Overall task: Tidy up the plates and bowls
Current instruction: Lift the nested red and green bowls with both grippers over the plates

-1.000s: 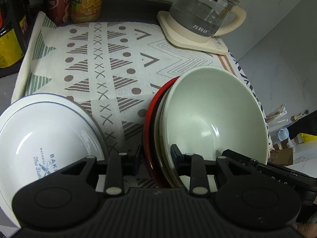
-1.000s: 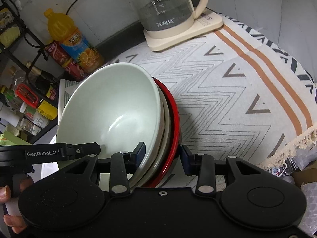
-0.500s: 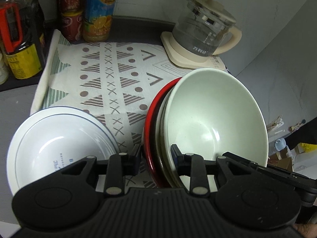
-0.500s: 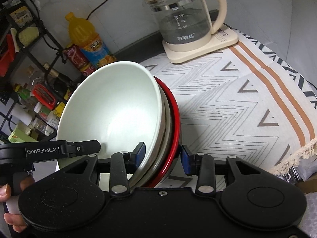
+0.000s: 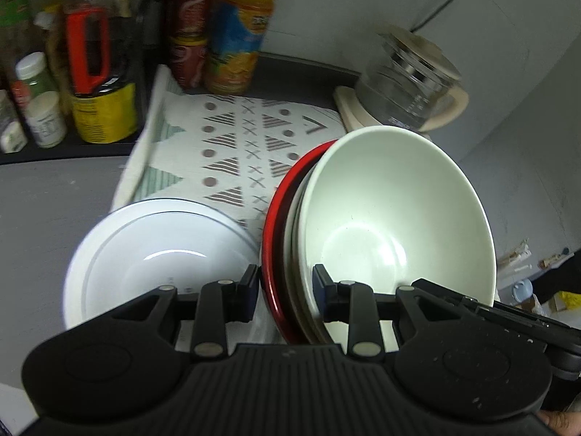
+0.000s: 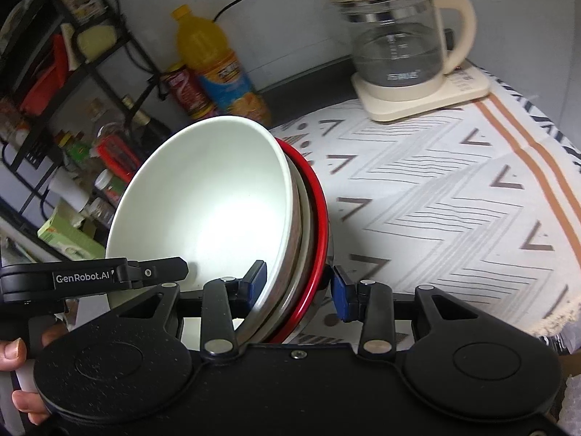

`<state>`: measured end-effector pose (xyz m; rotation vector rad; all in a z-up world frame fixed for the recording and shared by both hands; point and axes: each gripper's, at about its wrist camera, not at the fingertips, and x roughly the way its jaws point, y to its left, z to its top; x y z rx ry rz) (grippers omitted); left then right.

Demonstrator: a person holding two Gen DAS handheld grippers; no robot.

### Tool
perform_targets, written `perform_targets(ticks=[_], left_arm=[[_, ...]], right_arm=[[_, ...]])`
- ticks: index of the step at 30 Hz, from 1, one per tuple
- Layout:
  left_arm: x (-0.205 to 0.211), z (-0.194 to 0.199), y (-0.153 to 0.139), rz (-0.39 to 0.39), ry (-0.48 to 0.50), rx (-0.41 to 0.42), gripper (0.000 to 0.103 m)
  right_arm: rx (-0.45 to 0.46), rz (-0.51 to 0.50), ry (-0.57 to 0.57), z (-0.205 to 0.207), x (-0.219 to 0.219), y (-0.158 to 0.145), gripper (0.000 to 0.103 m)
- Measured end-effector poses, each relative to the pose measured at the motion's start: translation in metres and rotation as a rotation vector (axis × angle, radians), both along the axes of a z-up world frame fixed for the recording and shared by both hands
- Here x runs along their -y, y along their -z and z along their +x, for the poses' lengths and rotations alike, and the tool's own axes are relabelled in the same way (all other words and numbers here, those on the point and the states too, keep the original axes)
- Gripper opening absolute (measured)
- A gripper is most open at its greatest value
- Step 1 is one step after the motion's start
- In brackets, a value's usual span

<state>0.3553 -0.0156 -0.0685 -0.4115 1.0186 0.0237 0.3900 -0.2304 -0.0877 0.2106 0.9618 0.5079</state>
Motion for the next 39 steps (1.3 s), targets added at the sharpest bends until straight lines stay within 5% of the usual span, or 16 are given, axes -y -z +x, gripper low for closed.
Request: perform_targets(ticks=[21,39], left_arm=[[-0.075,-0.043,-0.005,0.012,-0.184,-0.003,0.029],[-0.109,-0.055,0.023,-0.001,-0.264,-0.074,0.029]], right_arm=[[-0.006,-0.006,-0.186,-0.005,-0.08,-0.004,0.038],[-0.076,-0.049,-0.261,-0.004,-0.121,0.024,0.038]])
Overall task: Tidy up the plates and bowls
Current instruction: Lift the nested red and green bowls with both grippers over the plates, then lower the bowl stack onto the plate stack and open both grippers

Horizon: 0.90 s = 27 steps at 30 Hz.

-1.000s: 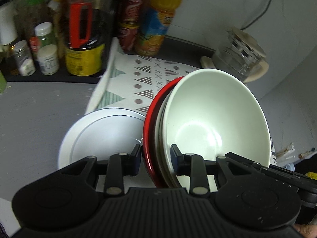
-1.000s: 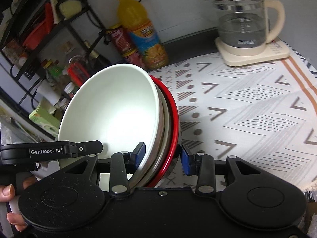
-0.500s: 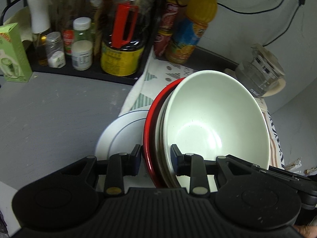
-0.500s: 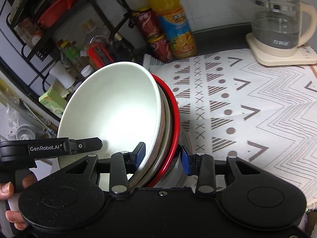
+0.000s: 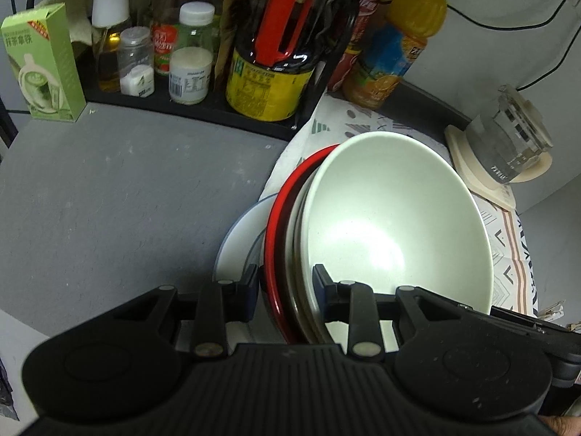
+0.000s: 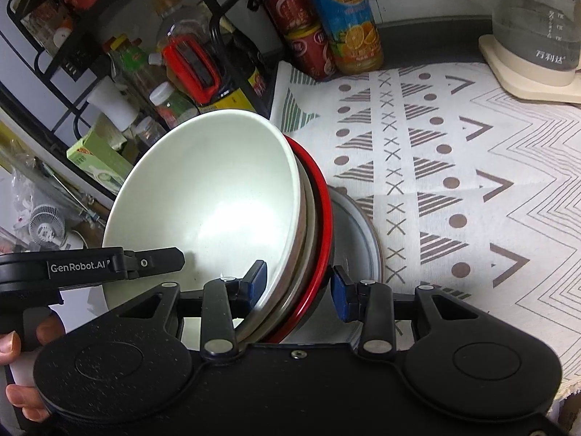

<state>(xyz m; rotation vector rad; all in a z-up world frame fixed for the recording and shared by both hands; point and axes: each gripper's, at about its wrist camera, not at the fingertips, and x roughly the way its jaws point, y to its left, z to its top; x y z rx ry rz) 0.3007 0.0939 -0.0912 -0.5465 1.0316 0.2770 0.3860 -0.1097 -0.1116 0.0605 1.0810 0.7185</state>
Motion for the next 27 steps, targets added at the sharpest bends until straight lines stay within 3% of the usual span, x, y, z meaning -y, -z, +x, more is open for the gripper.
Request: perform_targets(ticks=[18,24,27], left_arm=[[0.001,-0.001,0.026,-0.057,-0.002,-0.053,0.029],[-0.005,-0.001,0.023,-0.062,-0.011,-0.038,0.035],[-0.008,-0.003,0.019,-0.074,-0.014,-0.037,0.048]], right_arm=[[-0.018,-0.033,0.008,0.003,0.001,0.017,0.038],[-0.043,-0.005,0.011,0.007,0.004,0.016,0.044],[-0.031,0.007,0.02,0.003,0.006,0.011,0.062]])
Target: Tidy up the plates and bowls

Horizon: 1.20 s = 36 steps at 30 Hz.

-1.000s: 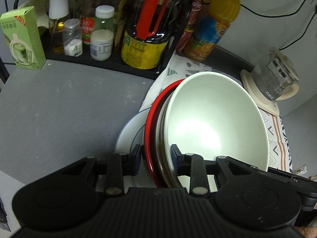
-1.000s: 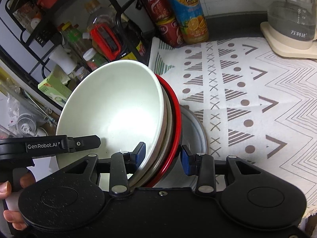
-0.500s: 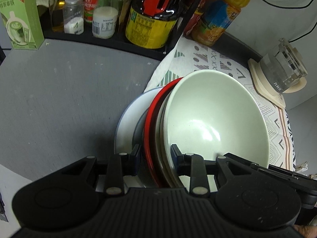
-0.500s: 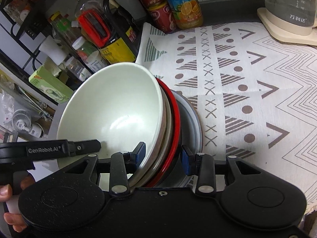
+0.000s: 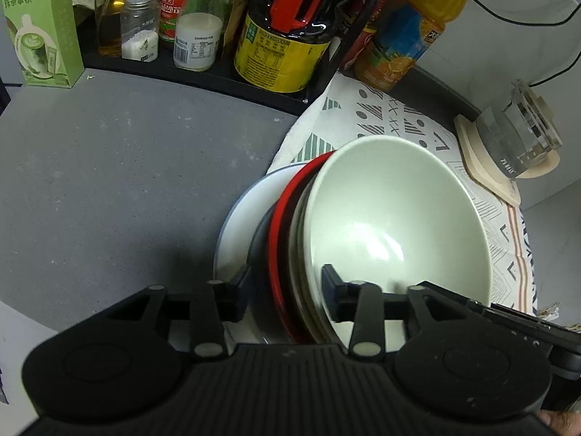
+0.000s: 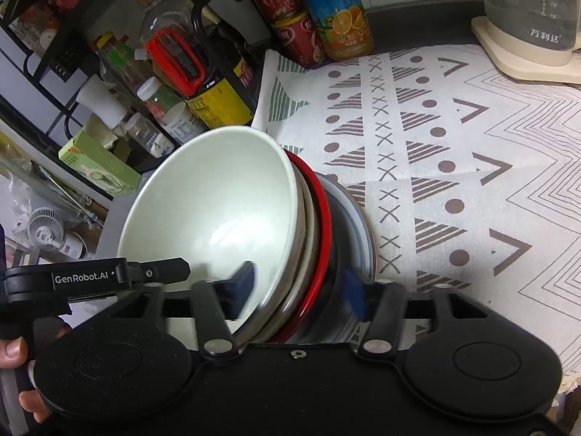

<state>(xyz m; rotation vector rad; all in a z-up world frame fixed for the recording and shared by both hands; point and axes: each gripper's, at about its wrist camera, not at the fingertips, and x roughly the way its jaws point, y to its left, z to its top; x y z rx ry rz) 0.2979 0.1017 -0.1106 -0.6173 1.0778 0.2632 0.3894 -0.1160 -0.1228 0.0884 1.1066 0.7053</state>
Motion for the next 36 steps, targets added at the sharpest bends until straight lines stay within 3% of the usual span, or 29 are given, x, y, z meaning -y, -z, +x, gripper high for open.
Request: perform_targets(ticks=[2,6,9,13,17,29,36], left_arm=[[0.0,-0.002,-0.002,0.014,-0.001,0.004,0.056],[0.001,-0.006,-0.005,0.033,-0.015,0.014,0.076],[0.002,-0.01,-0.007,0.046,-0.023,0.016,0.083],[0.003,-0.015,-0.009,0.047,-0.013,0.014,0.085],[0.003,-0.024,-0.015,0.064,-0.006,0.016,0.091],[0.004,-0.041,-0.045,0.14,0.035,0.066,0.095],[0.006,-0.05,-0.058,0.187,0.073,0.126,0.102]], right_arm=[[0.012,0.007,0.011,-0.002,0.002,-0.003,0.075],[0.02,0.014,0.033,-0.006,0.007,-0.006,0.082],[0.035,0.013,0.049,-0.01,0.01,-0.01,0.092],[0.054,0.019,0.083,-0.018,0.017,-0.016,0.102],[0.062,0.019,0.132,-0.026,0.026,-0.021,0.103],[0.111,0.039,0.252,-0.059,0.054,-0.042,0.103],[0.188,0.044,0.3,-0.074,0.071,-0.054,0.103]])
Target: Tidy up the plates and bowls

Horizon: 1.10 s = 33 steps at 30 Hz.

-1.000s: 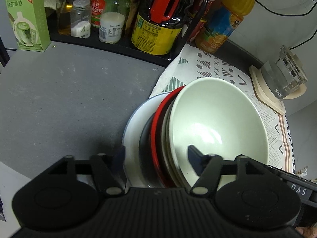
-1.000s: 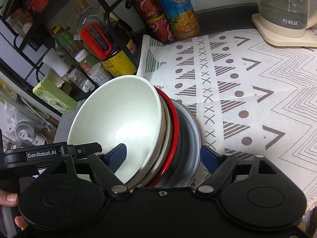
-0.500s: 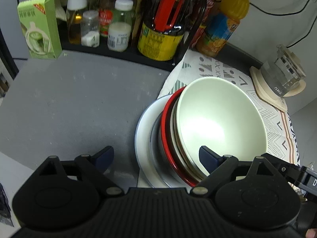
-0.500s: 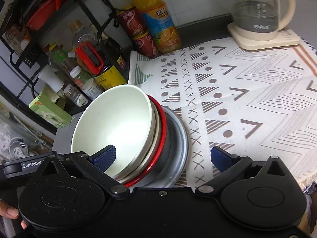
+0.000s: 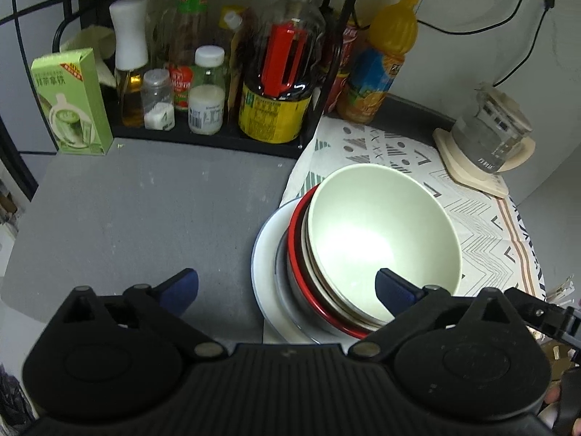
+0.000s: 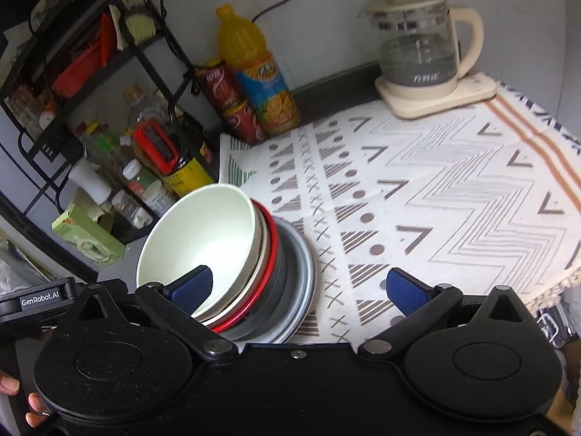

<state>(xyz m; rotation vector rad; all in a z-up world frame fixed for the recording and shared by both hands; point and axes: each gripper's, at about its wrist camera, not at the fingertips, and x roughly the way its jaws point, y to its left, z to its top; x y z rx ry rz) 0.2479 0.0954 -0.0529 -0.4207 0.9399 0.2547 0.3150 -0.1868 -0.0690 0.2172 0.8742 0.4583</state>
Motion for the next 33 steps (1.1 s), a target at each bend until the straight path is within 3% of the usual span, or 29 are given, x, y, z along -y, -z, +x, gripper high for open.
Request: perform_targets(ticks=[4,15,21,33], left_arm=[[0.004,-0.006,-0.006,0.036,0.012,0.017,0.102],[0.033,-0.045,-0.029,0.099,0.07,0.069,0.103],[0.045,-0.076,-0.04,0.109,0.109,0.096,0.103],[0.071,-0.153,-0.057,0.147,0.198,0.146,0.103]], right_arm=[[0.074,-0.027,0.027,-0.012,0.013,-0.01,0.103],[0.158,-0.089,0.054,-0.066,0.037,-0.027,0.103],[0.201,-0.067,0.078,-0.106,0.051,-0.036,0.103],[0.194,-0.061,0.145,-0.193,0.079,-0.043,0.102]])
